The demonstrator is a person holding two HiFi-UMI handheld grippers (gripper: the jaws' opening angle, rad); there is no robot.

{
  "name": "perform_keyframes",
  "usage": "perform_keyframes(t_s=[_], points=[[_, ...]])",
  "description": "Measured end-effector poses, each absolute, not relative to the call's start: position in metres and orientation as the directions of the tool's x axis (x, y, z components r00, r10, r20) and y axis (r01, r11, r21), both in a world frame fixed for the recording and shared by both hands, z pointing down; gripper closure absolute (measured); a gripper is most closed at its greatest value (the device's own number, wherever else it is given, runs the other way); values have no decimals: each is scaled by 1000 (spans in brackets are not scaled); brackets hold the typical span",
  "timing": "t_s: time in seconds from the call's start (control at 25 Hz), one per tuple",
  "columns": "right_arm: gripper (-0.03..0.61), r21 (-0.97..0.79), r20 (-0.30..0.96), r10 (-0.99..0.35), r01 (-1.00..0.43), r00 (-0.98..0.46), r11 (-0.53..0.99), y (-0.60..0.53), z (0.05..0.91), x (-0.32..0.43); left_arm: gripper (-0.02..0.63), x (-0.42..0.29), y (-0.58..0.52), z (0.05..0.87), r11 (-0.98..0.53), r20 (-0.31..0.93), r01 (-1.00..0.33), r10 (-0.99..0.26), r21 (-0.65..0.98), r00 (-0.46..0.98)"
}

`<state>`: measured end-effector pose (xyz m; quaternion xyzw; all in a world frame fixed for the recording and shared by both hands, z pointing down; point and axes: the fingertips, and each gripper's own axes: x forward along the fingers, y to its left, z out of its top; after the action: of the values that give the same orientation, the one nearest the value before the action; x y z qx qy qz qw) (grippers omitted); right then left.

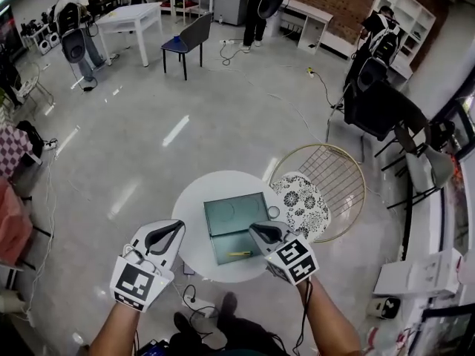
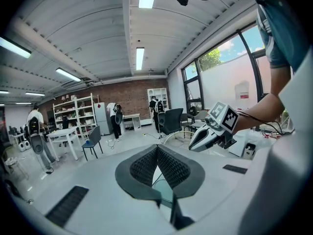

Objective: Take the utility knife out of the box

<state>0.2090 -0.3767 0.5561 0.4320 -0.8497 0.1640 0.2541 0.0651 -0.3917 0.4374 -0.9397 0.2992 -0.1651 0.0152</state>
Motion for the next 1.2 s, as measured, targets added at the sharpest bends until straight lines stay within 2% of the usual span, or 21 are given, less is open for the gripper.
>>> perform_keyframes(t_s=[0.64,1.2], points=[[540,-119,775,-379,-706,-505,698,-379,740,191,595,29,-403,550,-780,378,-626,-587,-27,716],[540,-183,885,-110,-555,-452,812,-364,848,176,595,5,-404,620,-741,440,-669,-586,48,681]])
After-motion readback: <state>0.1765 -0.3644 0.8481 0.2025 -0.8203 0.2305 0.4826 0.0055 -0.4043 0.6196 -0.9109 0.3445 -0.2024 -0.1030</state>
